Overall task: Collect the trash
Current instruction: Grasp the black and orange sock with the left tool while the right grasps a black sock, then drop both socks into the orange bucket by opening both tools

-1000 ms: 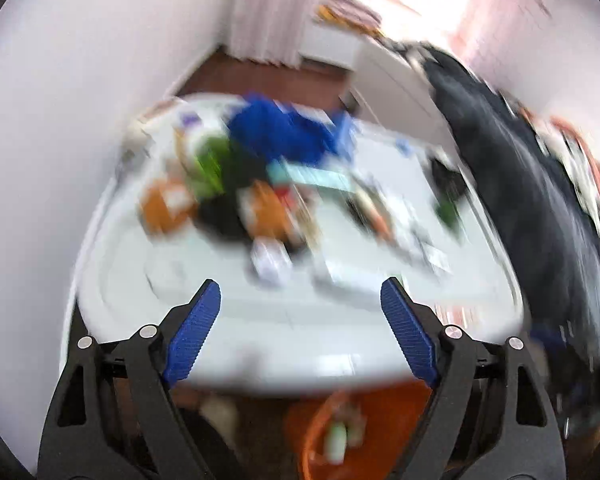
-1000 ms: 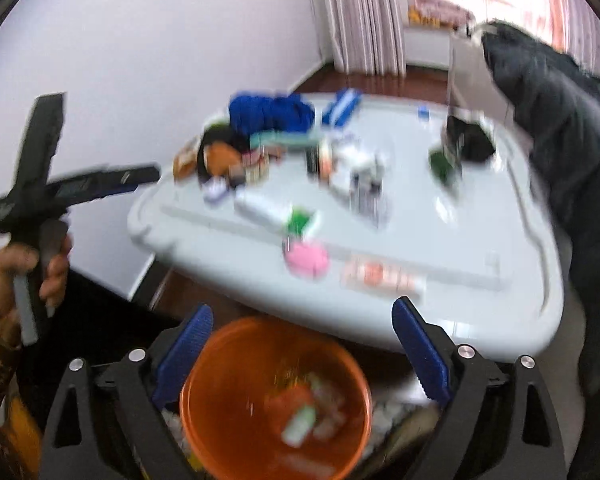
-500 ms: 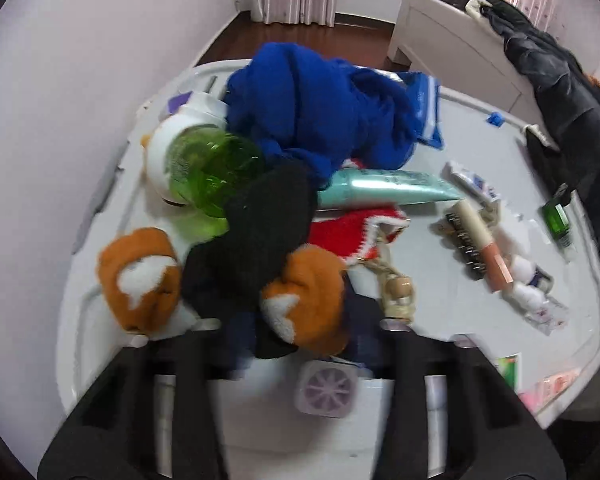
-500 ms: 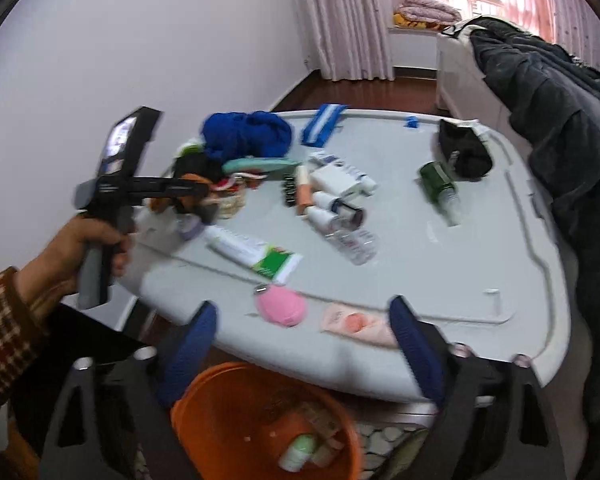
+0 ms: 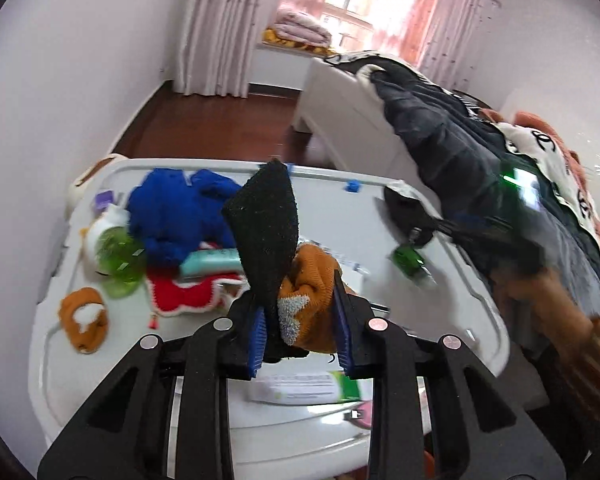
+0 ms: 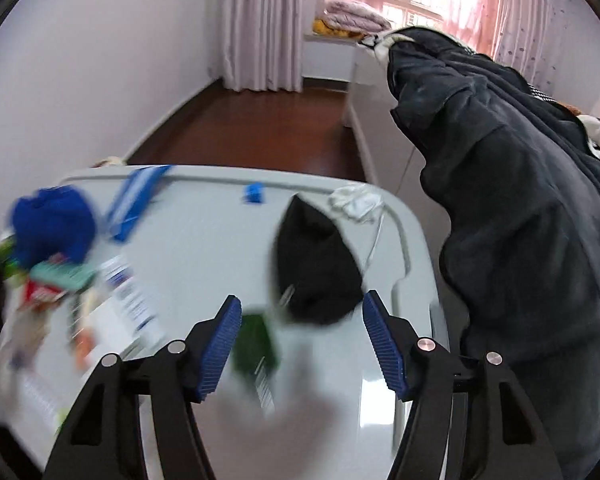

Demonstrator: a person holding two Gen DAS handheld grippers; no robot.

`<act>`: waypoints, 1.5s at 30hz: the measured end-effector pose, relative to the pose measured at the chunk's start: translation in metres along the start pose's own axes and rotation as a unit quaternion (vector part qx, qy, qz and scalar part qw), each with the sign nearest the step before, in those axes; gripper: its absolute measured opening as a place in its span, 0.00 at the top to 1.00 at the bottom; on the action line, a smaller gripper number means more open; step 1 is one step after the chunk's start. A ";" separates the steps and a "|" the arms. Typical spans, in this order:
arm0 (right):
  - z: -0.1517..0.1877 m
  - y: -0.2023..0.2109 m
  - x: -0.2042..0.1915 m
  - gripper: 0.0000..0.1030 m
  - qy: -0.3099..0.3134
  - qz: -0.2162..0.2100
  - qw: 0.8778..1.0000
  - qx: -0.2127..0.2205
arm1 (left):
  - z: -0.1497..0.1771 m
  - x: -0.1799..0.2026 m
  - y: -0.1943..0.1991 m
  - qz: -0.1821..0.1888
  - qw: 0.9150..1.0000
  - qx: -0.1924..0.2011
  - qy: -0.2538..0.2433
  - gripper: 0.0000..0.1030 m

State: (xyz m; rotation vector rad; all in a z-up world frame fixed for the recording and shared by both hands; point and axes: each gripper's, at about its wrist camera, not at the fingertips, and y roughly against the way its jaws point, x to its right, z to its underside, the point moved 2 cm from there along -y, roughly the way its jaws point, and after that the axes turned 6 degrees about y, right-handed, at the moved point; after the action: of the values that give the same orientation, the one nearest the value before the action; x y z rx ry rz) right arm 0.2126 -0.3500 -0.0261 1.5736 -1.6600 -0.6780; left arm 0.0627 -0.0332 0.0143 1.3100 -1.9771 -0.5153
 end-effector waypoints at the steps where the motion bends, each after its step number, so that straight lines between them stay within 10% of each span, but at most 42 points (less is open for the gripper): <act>1: -0.005 -0.012 0.002 0.40 -0.008 -0.006 1.000 -0.010 | 0.001 0.003 0.000 0.005 1.000 -0.003 -0.006 0.74; 6: -0.016 -0.076 0.005 0.45 -0.023 0.009 0.996 -0.083 | 0.002 0.008 -0.006 0.010 1.000 -0.011 -0.016 0.74; 9: -0.020 -0.072 0.003 0.83 -0.006 0.020 0.997 -0.079 | 0.002 0.006 -0.008 0.010 1.000 -0.016 -0.014 0.73; 21: 0.005 0.067 -0.024 0.86 -0.010 -0.061 0.998 0.029 | 0.018 0.021 0.015 0.031 0.999 -0.021 -0.038 0.73; 27: 0.104 0.161 -0.089 0.85 0.019 -0.163 0.986 0.025 | 0.082 0.051 0.052 0.062 0.995 -0.056 -0.057 0.73; 35: 0.253 0.163 -0.157 0.85 0.022 -0.238 0.964 -0.119 | 0.201 0.050 0.056 0.059 0.975 -0.209 -0.035 0.73; 39: 0.289 0.146 -0.172 0.81 0.018 -0.244 0.952 -0.184 | 0.229 0.039 0.043 0.053 0.964 -0.261 -0.008 0.68; 45: 0.289 0.135 -0.159 0.35 -0.002 -0.228 0.954 -0.196 | 0.226 0.020 0.043 0.024 0.965 -0.259 0.030 0.37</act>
State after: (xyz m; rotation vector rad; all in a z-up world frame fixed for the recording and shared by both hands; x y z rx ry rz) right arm -0.1035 -0.2098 -0.1129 1.6599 -1.0733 -1.1671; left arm -0.1355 -0.0450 -0.1034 0.9335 -1.6627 -0.8863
